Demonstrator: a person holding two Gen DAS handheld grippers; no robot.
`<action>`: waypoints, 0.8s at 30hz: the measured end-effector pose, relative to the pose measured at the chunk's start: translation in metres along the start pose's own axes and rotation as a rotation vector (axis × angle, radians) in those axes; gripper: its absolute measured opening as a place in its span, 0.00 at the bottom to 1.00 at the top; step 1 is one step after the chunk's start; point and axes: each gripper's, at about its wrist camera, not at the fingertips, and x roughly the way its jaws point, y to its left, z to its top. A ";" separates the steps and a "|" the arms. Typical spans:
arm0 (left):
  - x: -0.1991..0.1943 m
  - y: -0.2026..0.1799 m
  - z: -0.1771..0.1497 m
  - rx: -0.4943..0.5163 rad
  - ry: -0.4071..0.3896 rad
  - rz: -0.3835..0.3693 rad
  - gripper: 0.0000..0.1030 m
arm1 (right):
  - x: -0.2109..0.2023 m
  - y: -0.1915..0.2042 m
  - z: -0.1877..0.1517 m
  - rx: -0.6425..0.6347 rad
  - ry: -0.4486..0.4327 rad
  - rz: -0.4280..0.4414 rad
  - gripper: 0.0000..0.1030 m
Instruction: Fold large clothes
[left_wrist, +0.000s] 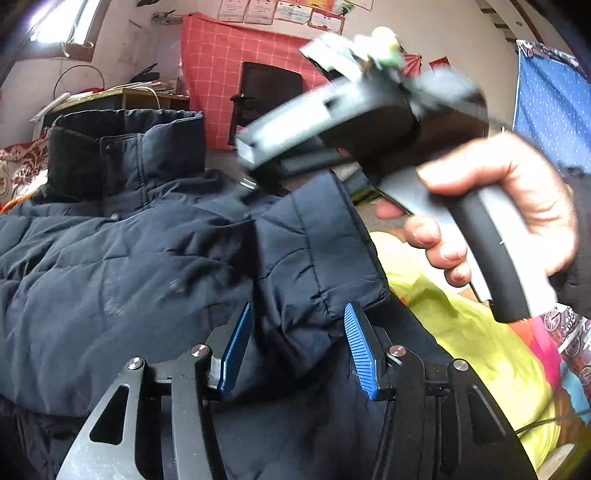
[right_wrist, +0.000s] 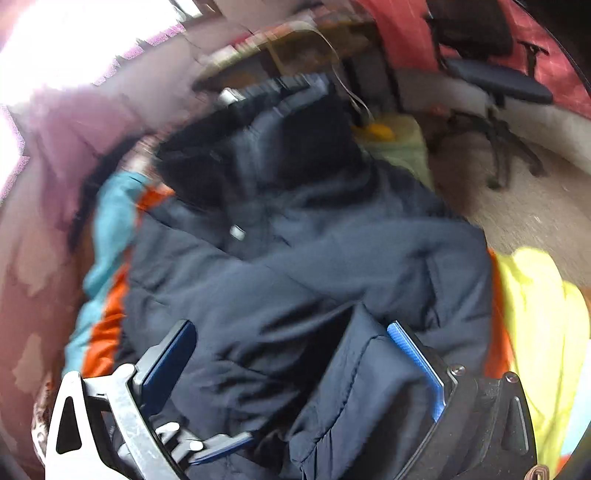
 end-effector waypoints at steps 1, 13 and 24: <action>-0.004 0.002 -0.001 0.000 0.001 0.000 0.44 | 0.001 -0.003 -0.002 0.002 0.011 -0.029 0.73; -0.044 0.034 -0.027 -0.055 0.010 0.091 0.45 | -0.011 -0.054 -0.039 0.031 -0.040 -0.026 0.10; -0.075 0.078 -0.030 -0.167 0.015 0.244 0.48 | -0.014 -0.031 -0.012 -0.039 -0.253 -0.281 0.15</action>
